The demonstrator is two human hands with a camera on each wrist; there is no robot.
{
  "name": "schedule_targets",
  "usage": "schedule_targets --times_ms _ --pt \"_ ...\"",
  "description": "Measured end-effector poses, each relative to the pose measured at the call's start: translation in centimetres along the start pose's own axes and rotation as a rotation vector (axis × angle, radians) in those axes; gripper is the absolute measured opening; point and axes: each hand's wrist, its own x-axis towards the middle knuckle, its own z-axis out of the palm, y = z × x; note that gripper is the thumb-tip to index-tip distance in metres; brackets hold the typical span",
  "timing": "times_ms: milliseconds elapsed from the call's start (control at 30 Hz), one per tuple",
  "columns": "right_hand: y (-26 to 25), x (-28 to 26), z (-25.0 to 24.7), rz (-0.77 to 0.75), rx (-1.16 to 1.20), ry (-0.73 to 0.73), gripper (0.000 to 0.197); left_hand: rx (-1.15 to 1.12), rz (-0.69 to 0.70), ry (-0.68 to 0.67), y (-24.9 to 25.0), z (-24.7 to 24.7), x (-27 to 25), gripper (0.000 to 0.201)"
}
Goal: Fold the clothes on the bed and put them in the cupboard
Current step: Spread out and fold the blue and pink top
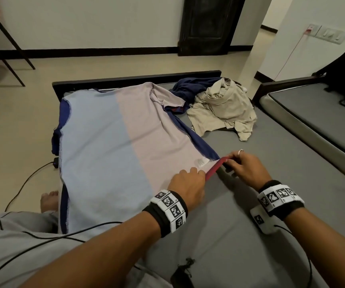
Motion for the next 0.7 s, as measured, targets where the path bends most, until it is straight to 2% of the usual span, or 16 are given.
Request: schedule_targets --times_ms 100,167,233,300,367,433,500,567,633,700 --pt "-0.1 -0.6 -0.5 0.045 0.222 0.035 0.017 -0.016 -0.050 0.016 -0.3 -0.9 0.2 0.024" --pt "0.1 -0.8 -0.5 0.052 0.249 0.077 0.020 -0.028 -0.065 0.020 -0.8 -1.4 0.3 0.025" --pt "0.2 -1.1 -0.2 0.004 0.101 0.150 0.020 -0.021 -0.070 0.018 -1.2 -1.5 0.3 0.026" --pt "0.1 -1.1 0.0 -0.123 -0.172 0.210 0.018 -0.002 -0.085 0.012 -1.4 -1.3 0.2 0.027" --pt "-0.5 -1.1 0.1 -0.187 -0.396 0.178 0.008 0.025 -0.103 0.000 -1.4 -1.0 0.2 0.027" --pt "-1.0 -1.0 0.2 -0.159 -0.578 0.090 0.008 0.051 -0.108 -0.011 -1.2 -0.9 0.1 0.025" --pt "-1.2 -0.6 0.2 -0.078 -0.621 0.054 0.012 0.066 -0.095 -0.022 -1.1 -0.7 0.0 0.023" --pt "-1.5 -0.5 0.1 0.036 -0.477 0.103 0.010 0.074 -0.086 -0.032 -1.2 -0.5 -0.2 0.023" --pt "-1.8 -0.3 0.1 0.165 -0.208 0.184 0.008 0.074 -0.096 -0.034 -1.4 -0.6 -0.2 0.022" --pt "-1.9 -0.3 0.0 0.314 0.079 0.206 0.012 0.064 -0.117 -0.059 -1.6 -0.8 -0.2 0.023"
